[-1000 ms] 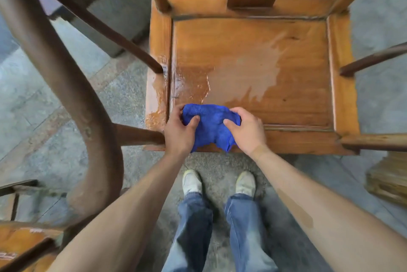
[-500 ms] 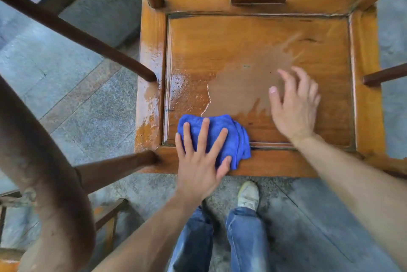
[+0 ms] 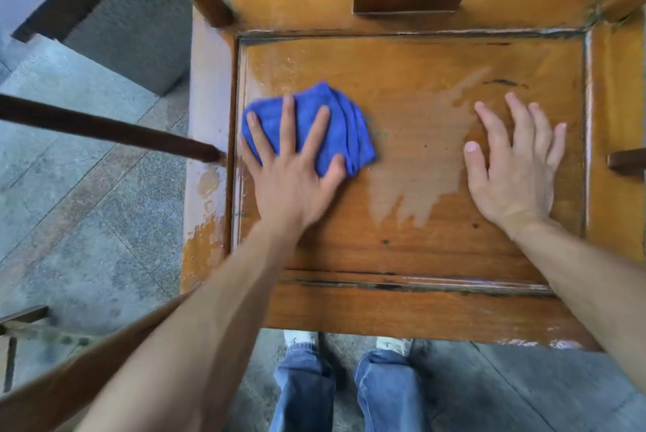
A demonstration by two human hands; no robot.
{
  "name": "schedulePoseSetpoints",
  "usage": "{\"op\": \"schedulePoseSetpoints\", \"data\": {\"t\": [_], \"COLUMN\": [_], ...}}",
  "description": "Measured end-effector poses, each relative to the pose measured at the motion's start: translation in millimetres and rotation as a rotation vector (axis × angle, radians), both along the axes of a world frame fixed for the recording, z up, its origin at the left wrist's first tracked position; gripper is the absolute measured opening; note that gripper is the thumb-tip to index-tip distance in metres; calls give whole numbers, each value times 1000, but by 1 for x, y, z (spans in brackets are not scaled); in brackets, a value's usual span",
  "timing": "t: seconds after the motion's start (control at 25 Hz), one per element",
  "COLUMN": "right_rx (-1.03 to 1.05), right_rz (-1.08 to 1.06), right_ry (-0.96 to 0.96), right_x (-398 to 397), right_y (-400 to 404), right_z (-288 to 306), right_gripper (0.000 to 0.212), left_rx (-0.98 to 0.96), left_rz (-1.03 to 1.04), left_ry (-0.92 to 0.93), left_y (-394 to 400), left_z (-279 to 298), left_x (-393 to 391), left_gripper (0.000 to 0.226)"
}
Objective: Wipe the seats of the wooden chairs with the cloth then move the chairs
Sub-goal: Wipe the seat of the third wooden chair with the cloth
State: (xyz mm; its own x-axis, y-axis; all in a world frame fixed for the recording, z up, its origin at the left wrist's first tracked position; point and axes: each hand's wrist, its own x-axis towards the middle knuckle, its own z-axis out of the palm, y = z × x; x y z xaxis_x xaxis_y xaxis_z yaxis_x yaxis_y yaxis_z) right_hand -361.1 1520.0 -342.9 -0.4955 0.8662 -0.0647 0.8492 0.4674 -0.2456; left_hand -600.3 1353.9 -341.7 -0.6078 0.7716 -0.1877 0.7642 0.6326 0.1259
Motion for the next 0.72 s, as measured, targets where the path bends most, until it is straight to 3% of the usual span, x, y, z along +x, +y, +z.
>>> {"op": "schedulePoseSetpoints", "data": {"t": [0.2, 0.44, 0.56, 0.72], "right_rx": [3, 17, 24, 12], "right_rz": [10, 10, 2, 4], "right_ry": [-22, -16, -11, -17], "right_x": [-2, -1, -1, 0], "right_y": [2, 5, 5, 2], "right_z": [-1, -3, -3, -2], "right_gripper": [54, 52, 51, 50], "left_rx": [-20, -94, -43, 13], "left_rz": [13, -77, -119, -134], "left_ry": [-12, -47, -31, -38], "left_y": [102, 135, 94, -31], "left_z": [5, 11, 10, 8], "left_x": [-87, -109, -79, 3], "left_gripper": [70, 71, 72, 74]}}
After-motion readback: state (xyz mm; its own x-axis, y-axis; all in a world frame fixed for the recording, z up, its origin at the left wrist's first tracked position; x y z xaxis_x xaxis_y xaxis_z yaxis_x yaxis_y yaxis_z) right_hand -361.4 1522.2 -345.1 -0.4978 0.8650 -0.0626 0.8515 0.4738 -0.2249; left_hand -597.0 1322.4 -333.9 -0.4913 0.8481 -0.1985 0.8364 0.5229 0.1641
